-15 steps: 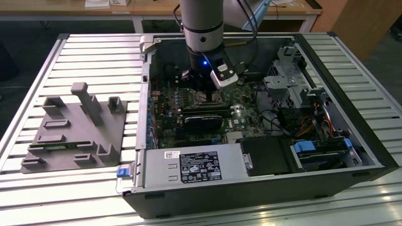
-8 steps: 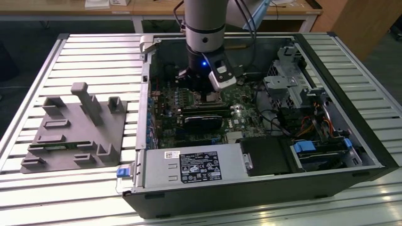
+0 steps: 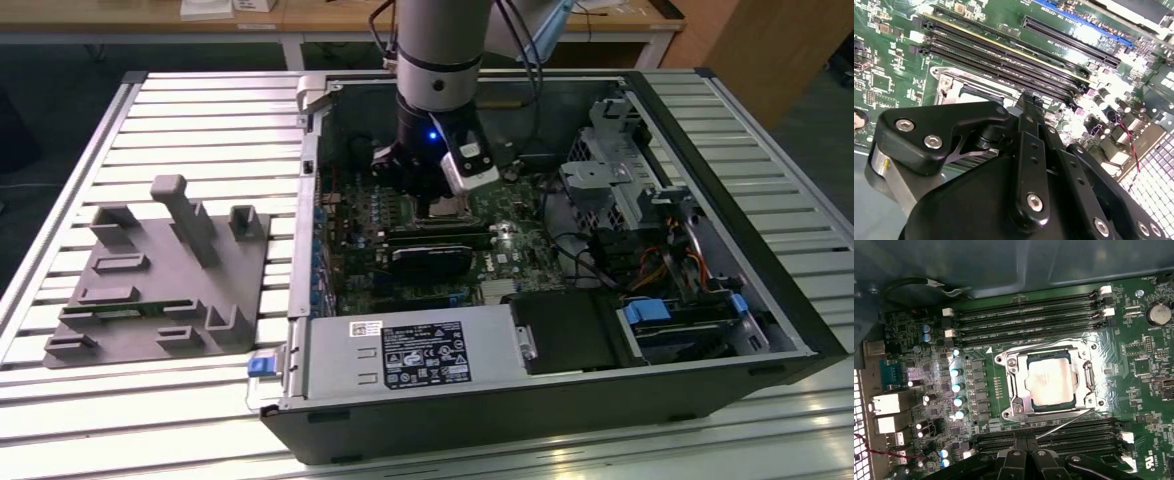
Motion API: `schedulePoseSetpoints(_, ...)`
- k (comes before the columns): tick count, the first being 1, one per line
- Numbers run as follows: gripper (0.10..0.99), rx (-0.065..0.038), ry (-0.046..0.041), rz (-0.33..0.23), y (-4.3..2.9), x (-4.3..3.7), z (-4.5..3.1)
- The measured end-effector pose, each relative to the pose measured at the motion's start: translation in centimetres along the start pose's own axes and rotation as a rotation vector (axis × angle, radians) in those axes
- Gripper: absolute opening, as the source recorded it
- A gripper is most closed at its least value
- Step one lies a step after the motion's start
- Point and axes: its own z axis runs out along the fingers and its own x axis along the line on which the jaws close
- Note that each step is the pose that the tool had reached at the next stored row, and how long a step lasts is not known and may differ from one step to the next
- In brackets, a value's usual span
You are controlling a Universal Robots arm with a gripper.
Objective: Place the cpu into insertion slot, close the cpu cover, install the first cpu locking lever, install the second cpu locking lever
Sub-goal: 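Install the second cpu locking lever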
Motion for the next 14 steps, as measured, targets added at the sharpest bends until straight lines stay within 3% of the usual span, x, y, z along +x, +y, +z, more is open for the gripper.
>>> schedulePoseSetpoints(3,0.106,-0.005,0.0008,0.0,-0.18,-0.15,0.09)
schedulePoseSetpoints(5,0.106,-0.015,0.0024,0.0,-0.38,-0.36,0.18)
schedulePoseSetpoints(11,0.106,-0.07,0.011,-0.002,-1.3,-0.59,0.48)
schedulePoseSetpoints(14,0.106,-0.087,0.0136,-0.002,-1.7,-0.65,0.68)
